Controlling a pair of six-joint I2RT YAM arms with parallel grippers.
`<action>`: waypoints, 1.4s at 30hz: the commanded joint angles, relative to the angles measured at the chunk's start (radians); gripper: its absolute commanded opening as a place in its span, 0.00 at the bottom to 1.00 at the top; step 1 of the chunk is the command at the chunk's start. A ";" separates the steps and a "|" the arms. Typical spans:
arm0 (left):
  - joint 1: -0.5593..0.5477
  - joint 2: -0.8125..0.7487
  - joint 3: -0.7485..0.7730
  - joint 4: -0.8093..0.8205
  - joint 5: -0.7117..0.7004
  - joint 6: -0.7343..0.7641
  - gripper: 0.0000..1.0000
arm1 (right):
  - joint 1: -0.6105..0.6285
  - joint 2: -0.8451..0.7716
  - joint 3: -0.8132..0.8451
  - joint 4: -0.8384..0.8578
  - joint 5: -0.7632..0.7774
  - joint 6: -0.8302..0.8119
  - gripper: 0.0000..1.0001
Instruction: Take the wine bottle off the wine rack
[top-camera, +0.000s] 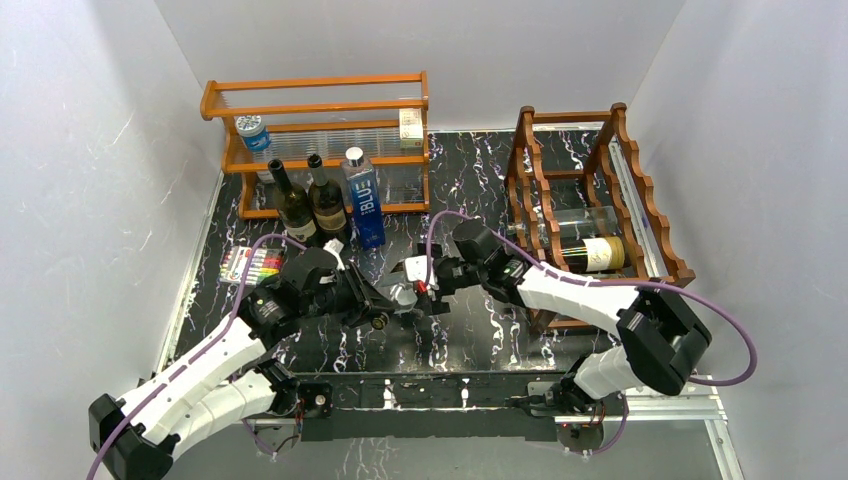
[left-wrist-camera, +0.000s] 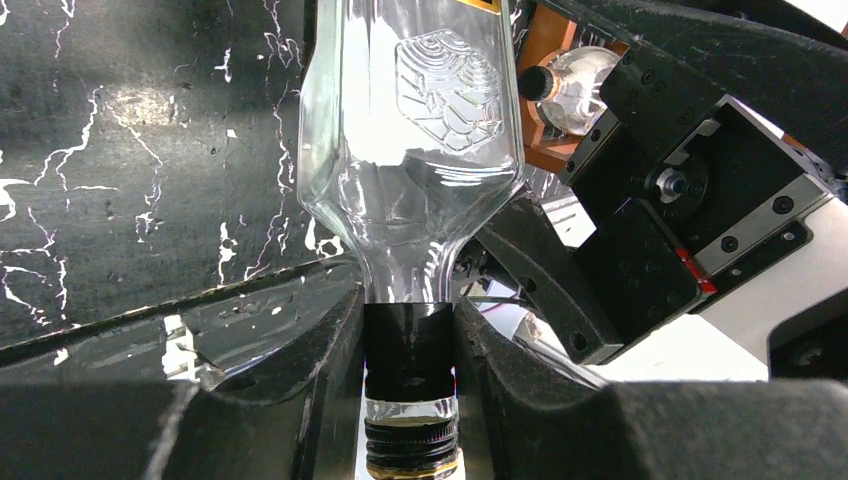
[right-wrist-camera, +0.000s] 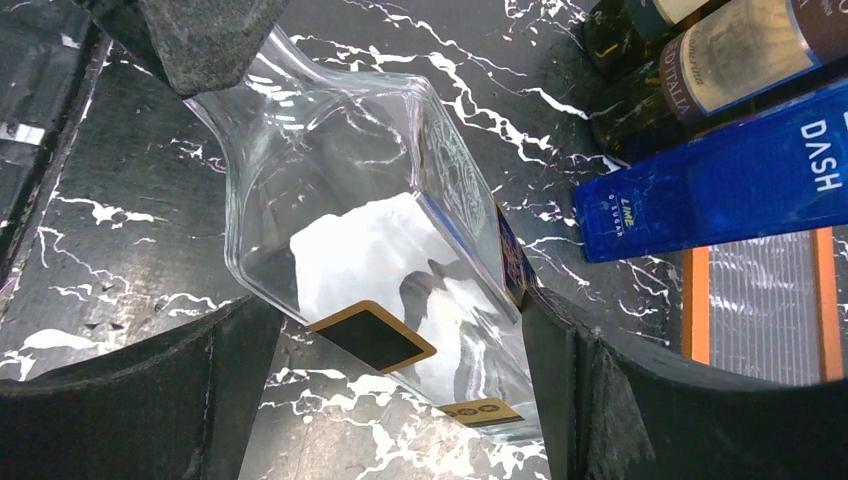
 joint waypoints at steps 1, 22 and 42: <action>-0.001 0.003 0.082 0.053 0.057 -0.006 0.00 | 0.043 0.022 0.002 0.108 -0.011 0.022 0.98; -0.002 -0.013 0.104 0.015 0.019 -0.033 0.00 | 0.185 -0.073 -0.216 0.446 0.272 -0.177 0.98; -0.002 0.053 0.214 -0.070 0.002 0.072 0.08 | 0.213 0.017 -0.215 0.660 0.413 -0.100 0.67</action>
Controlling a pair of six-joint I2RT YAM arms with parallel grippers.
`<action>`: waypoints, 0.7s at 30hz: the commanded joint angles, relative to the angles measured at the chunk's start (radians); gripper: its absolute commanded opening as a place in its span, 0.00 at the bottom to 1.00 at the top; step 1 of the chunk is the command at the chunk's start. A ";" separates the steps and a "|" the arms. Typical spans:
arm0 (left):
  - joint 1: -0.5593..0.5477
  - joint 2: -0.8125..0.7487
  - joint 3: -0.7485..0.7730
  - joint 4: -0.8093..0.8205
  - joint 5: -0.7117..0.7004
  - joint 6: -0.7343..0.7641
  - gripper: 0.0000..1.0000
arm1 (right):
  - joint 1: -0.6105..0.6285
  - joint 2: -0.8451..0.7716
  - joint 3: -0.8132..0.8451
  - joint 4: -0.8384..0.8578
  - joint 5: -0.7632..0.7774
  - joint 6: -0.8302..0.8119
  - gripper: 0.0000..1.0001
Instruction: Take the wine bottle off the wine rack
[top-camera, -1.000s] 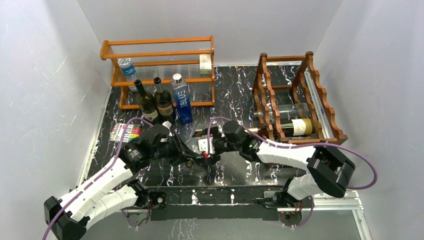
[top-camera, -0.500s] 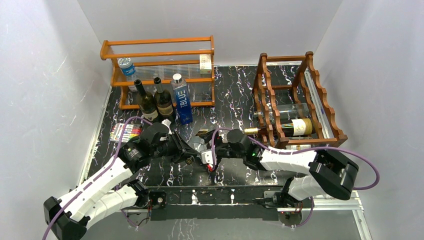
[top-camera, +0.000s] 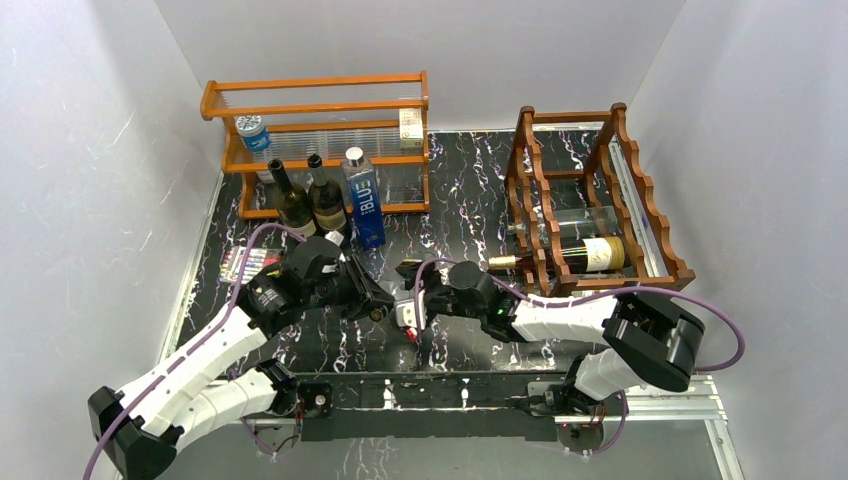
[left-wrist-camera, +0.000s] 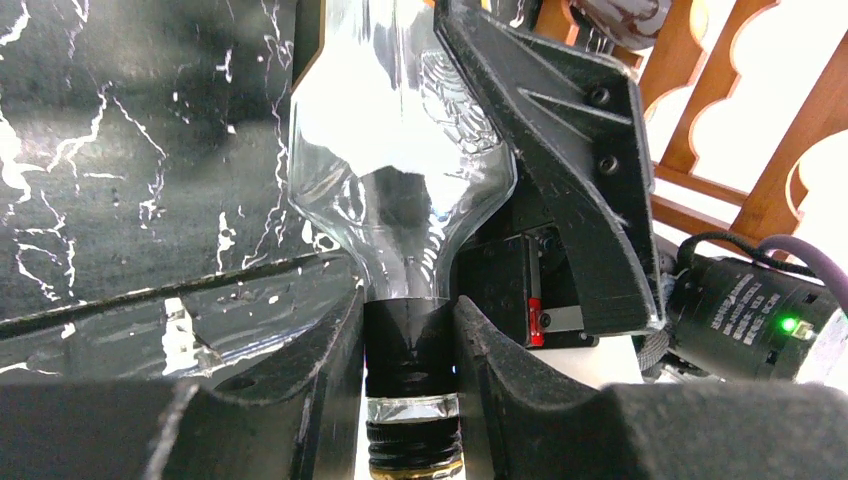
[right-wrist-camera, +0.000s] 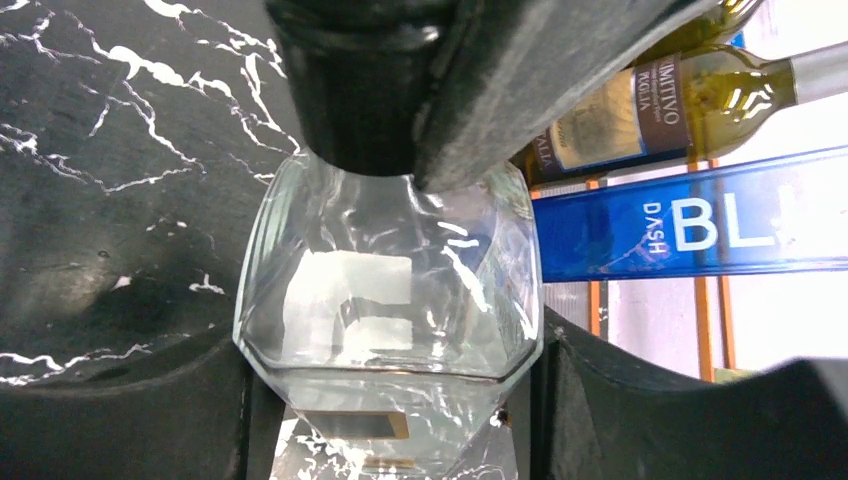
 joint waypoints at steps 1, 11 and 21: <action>0.001 -0.008 0.102 0.035 0.024 0.072 0.16 | 0.006 -0.009 0.009 0.174 0.039 0.166 0.60; 0.001 0.162 0.591 -0.293 -0.189 0.481 0.98 | 0.004 -0.049 -0.043 0.286 0.205 0.460 0.31; 0.001 0.114 0.827 -0.019 -0.739 0.867 0.98 | -0.001 -0.018 0.007 0.302 0.782 0.983 0.27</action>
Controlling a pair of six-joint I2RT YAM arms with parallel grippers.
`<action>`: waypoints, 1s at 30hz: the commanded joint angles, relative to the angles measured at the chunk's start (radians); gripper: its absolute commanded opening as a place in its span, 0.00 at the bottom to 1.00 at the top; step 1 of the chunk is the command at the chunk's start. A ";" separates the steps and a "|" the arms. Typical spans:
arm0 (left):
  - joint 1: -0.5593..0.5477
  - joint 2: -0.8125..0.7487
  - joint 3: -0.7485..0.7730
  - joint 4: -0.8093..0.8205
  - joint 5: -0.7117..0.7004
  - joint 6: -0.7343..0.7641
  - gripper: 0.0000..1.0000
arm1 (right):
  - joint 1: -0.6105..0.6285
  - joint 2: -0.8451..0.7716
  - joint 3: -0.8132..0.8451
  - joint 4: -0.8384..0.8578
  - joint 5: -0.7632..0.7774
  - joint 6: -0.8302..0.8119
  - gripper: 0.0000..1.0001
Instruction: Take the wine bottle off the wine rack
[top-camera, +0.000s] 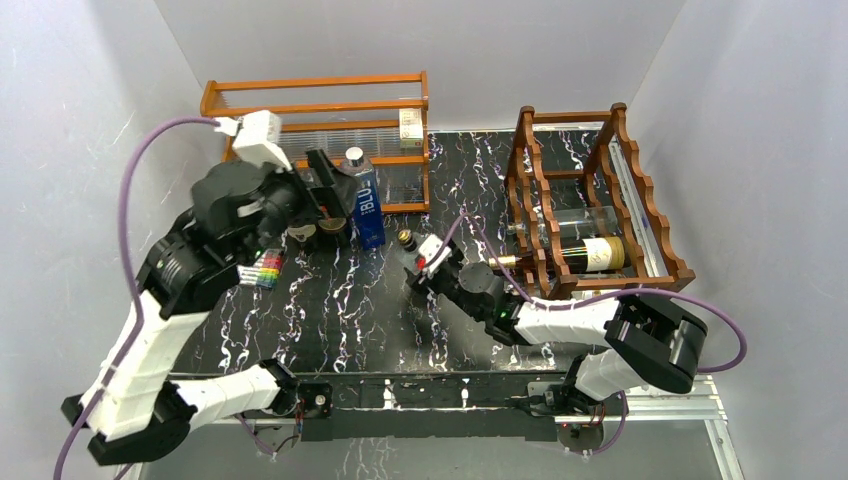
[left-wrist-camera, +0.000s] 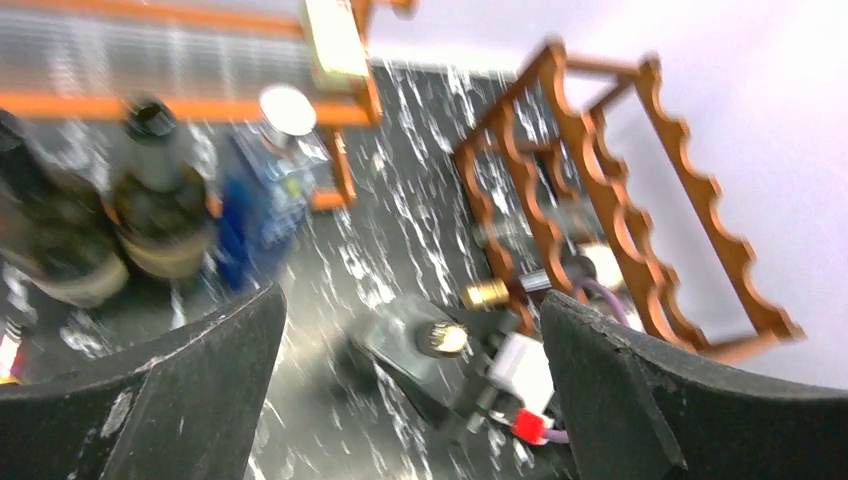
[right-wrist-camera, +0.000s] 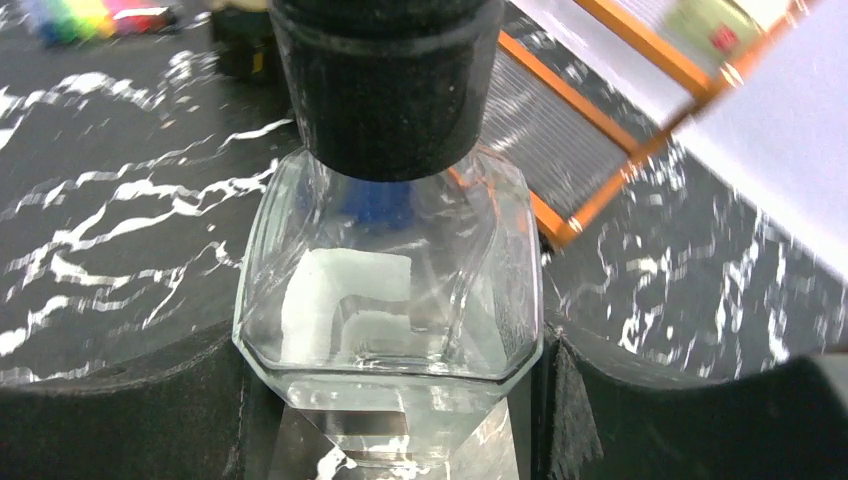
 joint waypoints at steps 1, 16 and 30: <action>-0.001 -0.136 -0.140 0.342 -0.287 0.286 0.98 | -0.002 -0.004 0.046 0.071 0.334 0.325 0.27; 0.162 -0.059 -0.549 1.207 -0.371 0.805 0.98 | -0.037 0.169 0.253 0.131 0.553 0.364 0.23; 0.364 -0.182 -0.787 1.320 -0.317 0.750 0.98 | -0.119 0.479 0.570 0.241 0.481 0.306 0.21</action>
